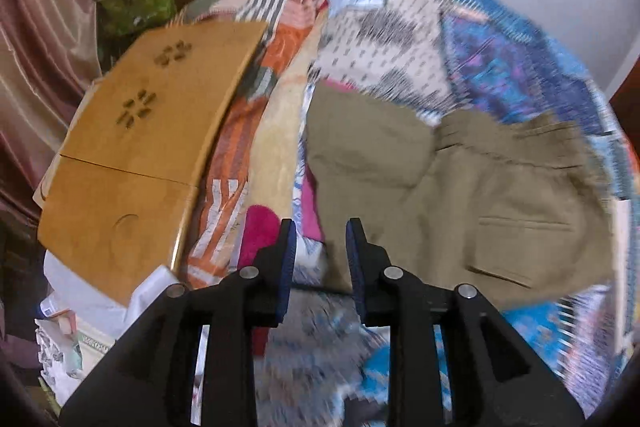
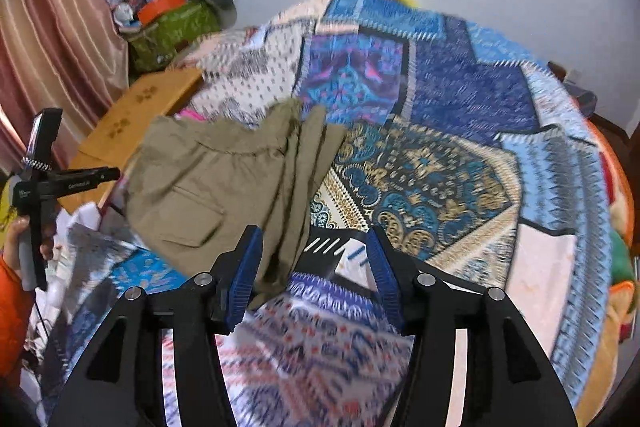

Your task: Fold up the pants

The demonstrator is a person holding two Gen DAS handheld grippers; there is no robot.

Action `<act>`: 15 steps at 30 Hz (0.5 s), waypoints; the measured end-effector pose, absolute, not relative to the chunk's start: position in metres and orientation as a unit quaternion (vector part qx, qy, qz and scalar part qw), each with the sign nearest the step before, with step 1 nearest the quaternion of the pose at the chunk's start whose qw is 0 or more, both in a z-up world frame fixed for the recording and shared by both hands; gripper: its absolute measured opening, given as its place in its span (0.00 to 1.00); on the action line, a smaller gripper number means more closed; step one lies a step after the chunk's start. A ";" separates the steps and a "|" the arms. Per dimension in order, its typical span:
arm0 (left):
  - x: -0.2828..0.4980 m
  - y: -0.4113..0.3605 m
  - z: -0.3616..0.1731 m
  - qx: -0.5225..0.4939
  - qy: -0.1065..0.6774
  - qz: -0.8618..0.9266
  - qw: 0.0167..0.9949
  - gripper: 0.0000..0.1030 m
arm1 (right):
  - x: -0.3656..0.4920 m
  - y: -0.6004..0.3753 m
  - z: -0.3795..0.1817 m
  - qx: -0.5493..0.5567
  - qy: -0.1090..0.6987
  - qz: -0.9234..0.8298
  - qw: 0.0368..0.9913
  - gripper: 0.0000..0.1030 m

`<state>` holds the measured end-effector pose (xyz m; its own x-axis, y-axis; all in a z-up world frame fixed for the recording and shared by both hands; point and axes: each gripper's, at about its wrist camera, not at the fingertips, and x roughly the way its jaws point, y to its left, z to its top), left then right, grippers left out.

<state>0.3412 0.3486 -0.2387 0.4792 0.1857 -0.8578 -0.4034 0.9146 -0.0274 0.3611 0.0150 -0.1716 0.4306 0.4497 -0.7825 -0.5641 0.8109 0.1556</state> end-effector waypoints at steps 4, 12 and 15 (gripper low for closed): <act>0.302 0.313 -0.173 -0.098 0.432 0.150 0.884 0.25 | 0.334 0.000 -0.124 -0.050 0.399 0.308 0.862 0.48; 0.216 0.232 -0.052 -0.057 0.321 0.092 0.941 0.49 | 0.253 -0.016 -0.023 -0.035 0.294 0.344 0.891 0.49; 0.178 0.203 -0.020 -0.034 0.273 0.083 0.958 0.54 | 0.217 -0.021 0.008 -0.033 0.247 0.355 0.901 0.49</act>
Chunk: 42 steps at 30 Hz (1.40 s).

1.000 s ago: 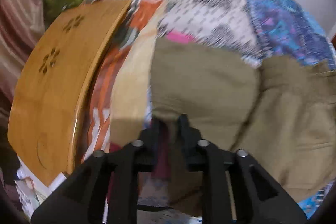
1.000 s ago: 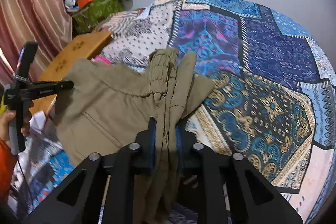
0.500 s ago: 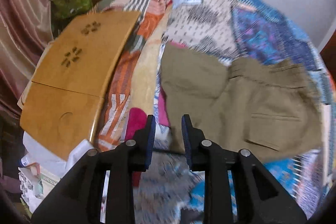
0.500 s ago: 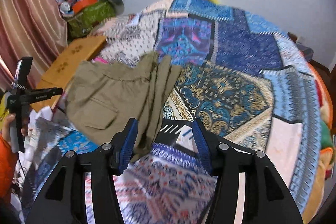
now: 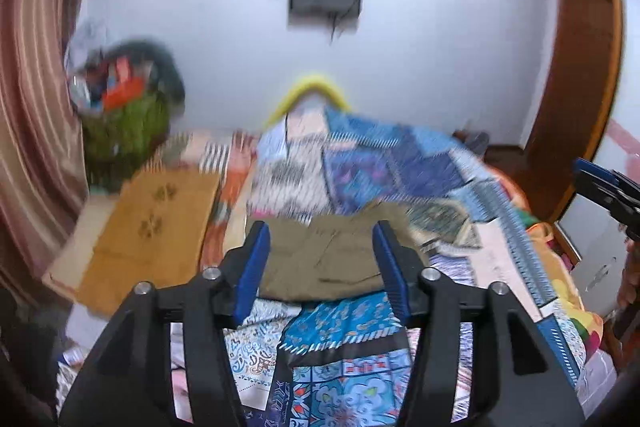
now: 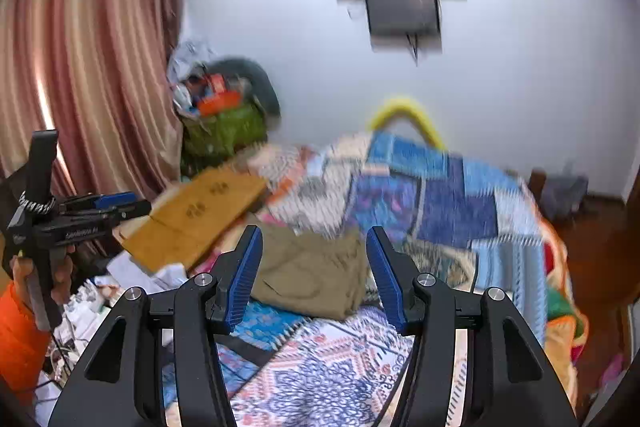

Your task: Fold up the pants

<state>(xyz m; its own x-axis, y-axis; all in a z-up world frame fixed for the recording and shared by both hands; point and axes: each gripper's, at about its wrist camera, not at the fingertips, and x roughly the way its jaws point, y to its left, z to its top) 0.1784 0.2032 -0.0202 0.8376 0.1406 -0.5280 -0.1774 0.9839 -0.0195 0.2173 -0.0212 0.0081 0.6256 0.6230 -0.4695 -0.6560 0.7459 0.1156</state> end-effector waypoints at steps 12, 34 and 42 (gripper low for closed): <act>0.040 0.133 0.011 0.006 0.122 0.105 0.987 0.67 | 0.086 -0.045 0.041 -0.020 0.092 0.353 0.931 0.49; -0.009 0.110 0.006 -0.006 0.080 0.099 0.992 1.00 | 0.035 -0.053 0.028 0.015 0.073 0.315 0.946 1.00; -0.005 0.107 0.000 0.001 0.085 0.099 0.991 1.00 | 0.034 -0.054 0.023 0.008 0.076 0.315 0.946 1.00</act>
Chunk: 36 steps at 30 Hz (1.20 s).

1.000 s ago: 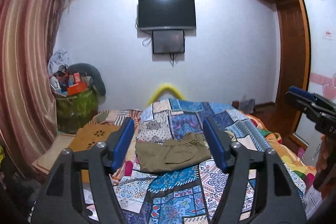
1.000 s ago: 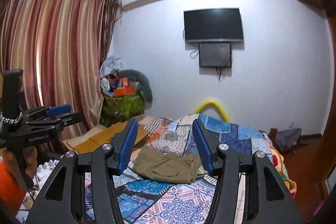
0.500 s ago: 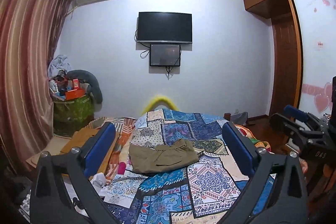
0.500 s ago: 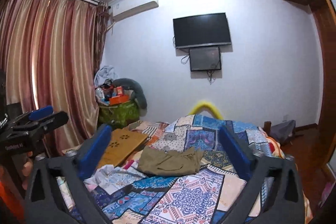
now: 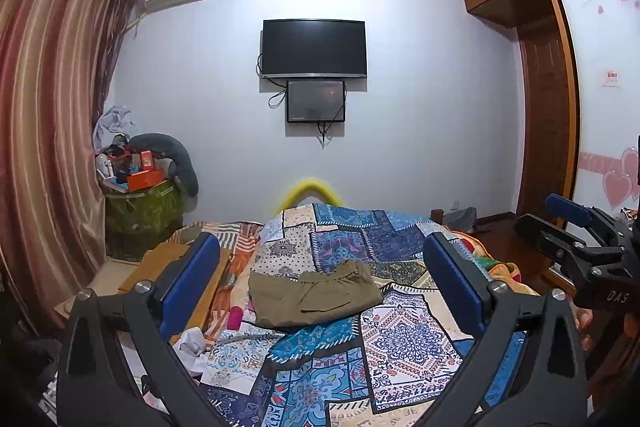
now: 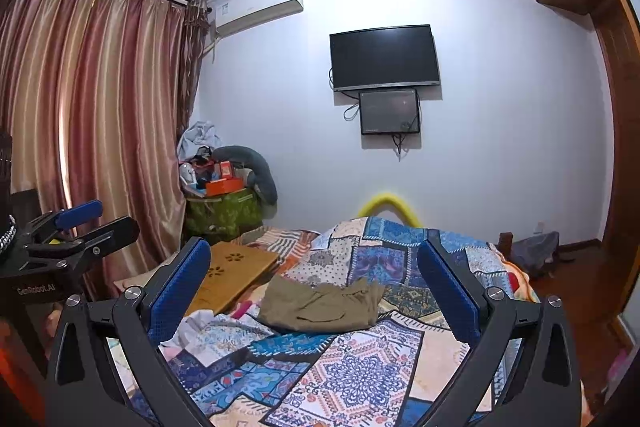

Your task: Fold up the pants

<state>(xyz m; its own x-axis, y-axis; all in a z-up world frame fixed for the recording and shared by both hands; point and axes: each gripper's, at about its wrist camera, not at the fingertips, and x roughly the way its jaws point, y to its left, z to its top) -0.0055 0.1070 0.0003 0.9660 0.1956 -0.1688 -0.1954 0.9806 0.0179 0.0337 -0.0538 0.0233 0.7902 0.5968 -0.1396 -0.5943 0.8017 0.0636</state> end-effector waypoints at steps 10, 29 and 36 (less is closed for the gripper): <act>0.000 0.111 -0.003 -0.011 0.096 0.096 0.991 1.00 | 0.032 -0.057 0.020 0.001 0.083 0.309 0.948 1.00; 0.006 0.106 -0.009 -0.005 0.104 0.091 0.990 1.00 | 0.034 -0.064 0.019 0.010 0.100 0.302 0.948 1.00; 0.008 0.107 -0.009 -0.004 0.105 0.090 0.990 1.00 | 0.033 -0.063 0.019 0.006 0.101 0.301 0.948 1.00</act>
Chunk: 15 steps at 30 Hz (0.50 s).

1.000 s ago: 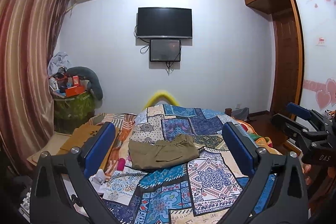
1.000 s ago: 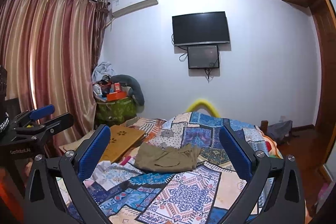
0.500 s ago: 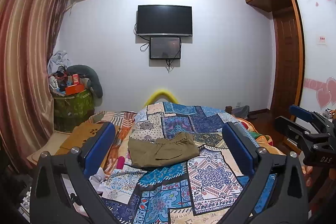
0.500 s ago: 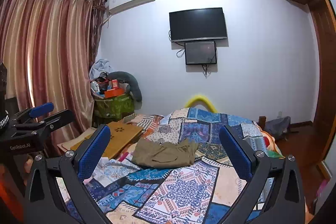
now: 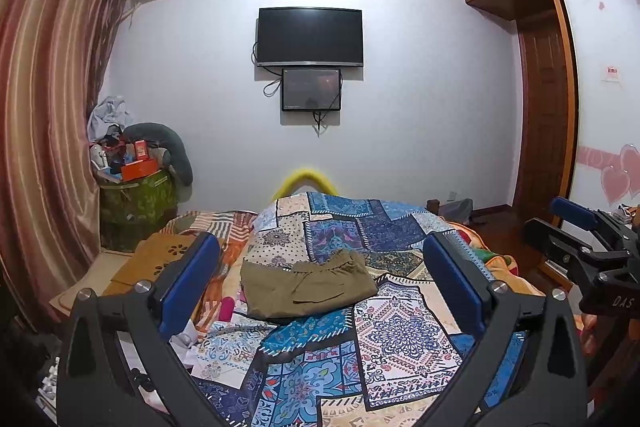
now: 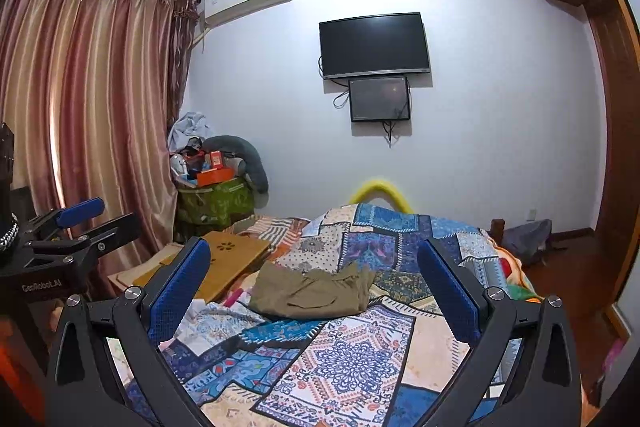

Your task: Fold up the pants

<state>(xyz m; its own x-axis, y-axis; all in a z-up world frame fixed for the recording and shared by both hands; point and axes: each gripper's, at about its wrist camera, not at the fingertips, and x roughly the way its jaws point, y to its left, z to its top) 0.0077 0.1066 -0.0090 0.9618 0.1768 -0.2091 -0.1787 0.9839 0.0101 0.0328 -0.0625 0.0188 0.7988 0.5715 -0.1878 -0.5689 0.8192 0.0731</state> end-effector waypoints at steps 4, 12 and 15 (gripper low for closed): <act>0.009 0.106 -0.010 -0.004 0.106 0.090 0.990 1.00 | 0.034 -0.063 0.019 0.009 0.103 0.301 0.948 1.00; 0.013 0.105 -0.011 -0.002 0.110 0.086 0.990 1.00 | 0.036 -0.064 0.018 0.016 0.105 0.301 0.948 1.00; 0.014 0.104 -0.011 -0.001 0.110 0.086 0.990 1.00 | 0.036 -0.065 0.018 0.017 0.106 0.301 0.948 1.00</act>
<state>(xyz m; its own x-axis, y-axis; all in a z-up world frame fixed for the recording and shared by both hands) 0.0142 0.1044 -0.0113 0.9609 0.1700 -0.2186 -0.1705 0.9852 0.0168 0.0356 -0.0646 0.0176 0.7961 0.5745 -0.1901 -0.5673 0.8179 0.0959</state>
